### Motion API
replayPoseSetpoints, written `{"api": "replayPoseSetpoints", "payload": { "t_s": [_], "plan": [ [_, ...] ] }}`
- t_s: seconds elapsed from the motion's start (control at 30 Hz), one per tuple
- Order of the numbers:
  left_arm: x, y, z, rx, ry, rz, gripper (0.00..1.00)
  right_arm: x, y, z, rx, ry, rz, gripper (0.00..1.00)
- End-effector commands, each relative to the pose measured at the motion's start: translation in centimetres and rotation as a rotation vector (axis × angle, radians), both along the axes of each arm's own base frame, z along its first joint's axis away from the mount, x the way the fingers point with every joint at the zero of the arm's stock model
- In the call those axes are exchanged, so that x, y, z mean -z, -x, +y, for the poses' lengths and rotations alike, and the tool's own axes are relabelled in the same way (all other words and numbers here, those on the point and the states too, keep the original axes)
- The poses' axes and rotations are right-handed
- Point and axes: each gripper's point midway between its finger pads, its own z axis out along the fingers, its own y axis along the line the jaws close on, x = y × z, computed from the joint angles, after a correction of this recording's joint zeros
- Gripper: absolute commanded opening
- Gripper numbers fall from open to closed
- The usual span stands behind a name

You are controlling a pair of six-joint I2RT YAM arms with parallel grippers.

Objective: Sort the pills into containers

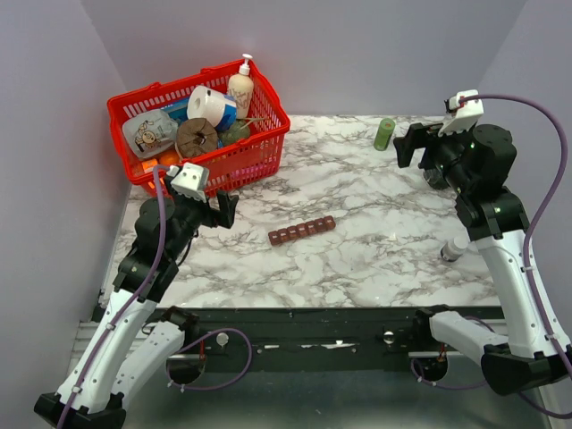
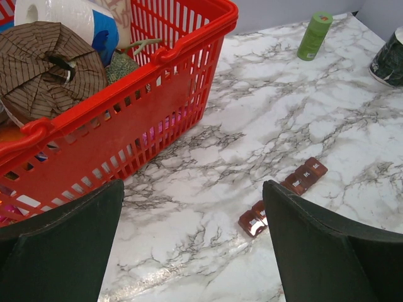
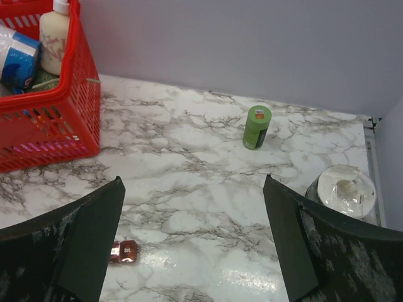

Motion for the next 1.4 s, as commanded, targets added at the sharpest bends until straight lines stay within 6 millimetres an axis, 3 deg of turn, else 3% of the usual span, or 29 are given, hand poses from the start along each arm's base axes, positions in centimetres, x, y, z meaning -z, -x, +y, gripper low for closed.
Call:
{"api": "replayPoseSetpoints", "payload": {
  "t_s": [0.0,0.23,0.27,0.3,0.33,0.37,0.4,0.43,0.5,0.53,0.57,0.63,0.7,0.77,0.8,0.9,0.93,1.07,1.2,1.37],
  "plan": [
    [0.1,0.0,-0.2,0.016,-0.009,0.002,0.99,0.5,0.0,0.3,-0.016,-0.009,0.025,1.0],
    [0.6,0.0,-0.5,0.033,-0.012,0.01,0.99,1.5,0.2,1.7,-0.149,0.104,0.014,1.0],
    [0.7,0.1,-0.6,0.042,-0.011,0.011,0.99,2.5,0.5,2.5,-0.219,0.151,0.027,1.0],
    [0.9,0.0,-0.8,0.048,-0.01,0.016,0.99,3.1,1.8,5.0,-0.405,0.183,0.019,1.0],
    [1.2,0.0,-0.9,0.054,-0.012,0.025,0.99,4.2,2.3,6.1,-0.551,0.312,-0.015,1.0],
    [1.3,0.1,-1.2,0.07,-0.009,0.03,0.99,6.2,4.0,7.2,-0.691,0.348,0.022,1.0],
    [1.6,0.1,-1.4,0.081,-0.007,0.037,0.99,6.9,6.1,9.3,-0.883,0.334,-0.011,1.0],
    [2.5,0.0,-1.6,0.088,-0.009,0.058,0.99,7.6,6.6,9.9,-0.991,0.424,-0.095,1.0],
    [3.2,0.1,-1.9,0.097,0.004,0.077,0.99,10.3,8.3,11.6,-1.162,0.444,-0.11,1.0],
    [4.1,0.2,-2.0,0.102,0.005,0.095,0.99,11.2,8.1,12.0,-1.215,0.54,-0.173,1.0],
    [4.6,0.2,-2.1,0.103,0.013,0.107,0.99,13.6,8.1,12.5,-1.272,0.564,-0.115,1.0],
    [5.5,0.3,-2.4,0.112,0.036,0.128,0.99,16.6,8.1,13.8,-1.362,0.725,-0.122,1.0],
    [5.9,0.4,-2.7,0.111,0.074,0.145,0.99,19.6,7.9,15.6,-1.431,0.798,-0.092,1.0],
    [6.7,0.6,-3.0,0.117,0.101,0.166,0.99,20.8,7.3,17.1,-1.467,0.819,-0.1,1.0],
    [6.8,0.6,-3.1,0.114,0.123,0.168,0.99,23.0,7.1,18.2,-1.502,0.841,-0.053,1.0],
    [7.9,1.0,-3.7,0.126,0.199,0.206,0.99,25.4,5.7,20.3,-1.503,0.936,-0.047,1.0],
    [8.7,1.2,-3.8,0.122,0.218,0.233,0.99,27.3,5.2,20.8,-1.515,0.94,-0.002,1.0],
    [10.2,1.4,-3.4,0.089,0.238,0.272,0.99,29.6,3.6,23.0,-1.518,0.979,0.028,1.0],
    [11.1,1.3,-3.2,0.056,0.249,0.297,0.99,31.7,2.6,23.8,-1.508,0.993,0.072,0.98],
    [13.0,0.7,-3.0,0.017,0.238,0.363,0.99,33.4,2.9,24.7,-1.533,0.992,0.106,0.95]
  ]
}}
